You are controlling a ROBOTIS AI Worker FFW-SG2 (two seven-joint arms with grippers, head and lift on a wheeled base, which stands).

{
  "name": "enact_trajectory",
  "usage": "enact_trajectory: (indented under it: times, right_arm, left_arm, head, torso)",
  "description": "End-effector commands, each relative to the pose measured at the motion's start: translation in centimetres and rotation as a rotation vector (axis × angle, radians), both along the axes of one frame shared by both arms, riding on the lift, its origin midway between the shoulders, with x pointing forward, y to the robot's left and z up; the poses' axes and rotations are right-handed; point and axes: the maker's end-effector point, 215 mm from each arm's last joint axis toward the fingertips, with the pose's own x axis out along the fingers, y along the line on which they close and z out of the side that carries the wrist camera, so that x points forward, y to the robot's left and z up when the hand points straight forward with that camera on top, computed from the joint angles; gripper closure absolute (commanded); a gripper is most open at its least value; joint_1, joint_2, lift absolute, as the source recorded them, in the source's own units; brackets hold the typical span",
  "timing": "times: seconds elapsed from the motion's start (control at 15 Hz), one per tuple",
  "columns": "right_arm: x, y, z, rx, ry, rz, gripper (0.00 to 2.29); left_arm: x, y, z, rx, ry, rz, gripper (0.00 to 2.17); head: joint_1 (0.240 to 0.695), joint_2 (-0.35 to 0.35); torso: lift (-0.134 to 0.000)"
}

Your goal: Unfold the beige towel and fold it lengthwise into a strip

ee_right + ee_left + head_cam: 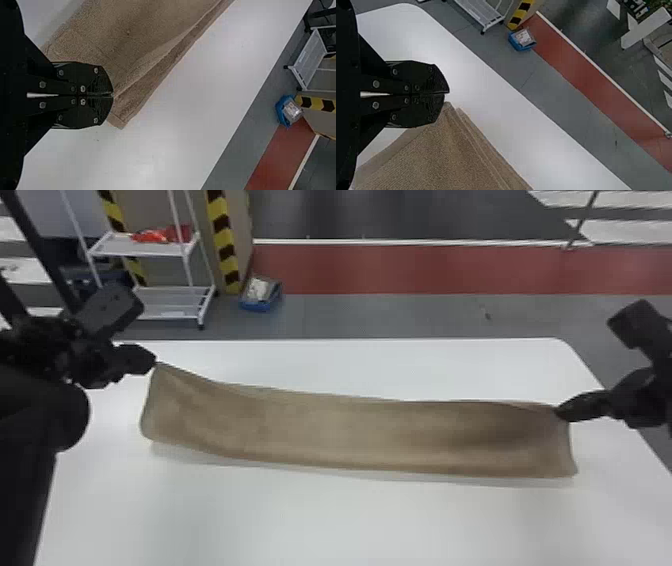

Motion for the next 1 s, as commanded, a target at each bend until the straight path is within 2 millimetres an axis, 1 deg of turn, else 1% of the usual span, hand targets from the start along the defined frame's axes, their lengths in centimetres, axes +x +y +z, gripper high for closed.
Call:
enact_trajectory:
  times: [0.0,0.13,0.27,0.33,0.4,0.47,0.6,0.67,0.73,0.8,0.87,0.93]
  right_arm:
    - [0.2,0.0,-0.3,-0.001,0.012,0.005,1.45]
    - [0.2,-0.2,-0.7,-0.01,0.023,0.005,1.45]
    - [0.6,0.0,-0.9,-0.022,0.024,0.008,1.42]
    - [1.0,-0.4,-1.1,-0.038,0.009,-0.016,1.05]
    - [1.4,-1.1,-1.4,-0.065,-0.005,-0.055,0.25]
    - [1.8,-2.0,-1.7,-0.106,-0.021,-0.091,0.0]
    - [2.3,-3.7,-1.9,-0.166,-0.044,-0.169,0.0]
    - [2.4,-4.4,-2.0,-0.196,-0.054,-0.192,0.03]
    - [2.5,-4.3,-2.0,-0.205,-0.058,-0.196,0.04]
    - [2.4,-4.2,-2.3,-0.204,-0.052,-0.195,0.04]
    - [2.1,-4.2,-2.5,-0.206,-0.048,-0.194,0.04]
    - [2.1,-4.3,-2.6,-0.206,-0.047,-0.196,0.04]
  left_arm:
    - [0.4,-0.2,-0.1,0.004,-0.004,0.003,1.61]
    - [0.8,-0.4,-0.5,0.002,-0.004,0.009,1.61]
    - [1.3,-0.2,-1.0,0.014,-0.01,0.022,1.61]
    - [1.5,-0.1,-1.2,0.022,-0.019,0.032,1.6]
    - [1.9,-0.2,-1.3,0.031,-0.05,0.046,1.46]
    - [2.0,-0.3,-1.5,0.038,-0.07,0.047,1.27]
    - [2.3,-0.4,-1.5,0.032,-0.094,0.058,1.17]
    - [2.5,-0.2,-1.3,0.032,-0.118,0.071,1.01]
    - [2.5,-0.3,-1.4,0.035,-0.123,0.067,0.91]
    - [2.4,-0.2,-1.7,0.036,-0.123,0.071,0.57]
    - [2.3,0.3,-1.8,0.048,-0.149,0.096,0.1]
    - [2.4,0.4,-1.7,0.068,-0.179,0.097,0.02]
  head:
    - [0.695,-0.021]
    - [0.695,-0.024]
    - [0.695,-0.026]
    - [0.695,-0.025]
    - [0.695,-0.025]
    - [0.695,-0.026]
    - [0.695,-0.034]
    - [0.695,-0.051]
    - [0.695,-0.057]
    - [0.695,-0.06]
    - [0.695,-0.062]
    - [0.695,-0.061]
  torso:
    - [-0.126]
    - [-0.126]
    - [-0.126]
    - [-0.126]
    - [-0.126]
    - [-0.126]
    - [-0.126]
    - [-0.126]
    - [-0.126]
    - [-0.126]
    - [-0.126]
    - [-0.126]
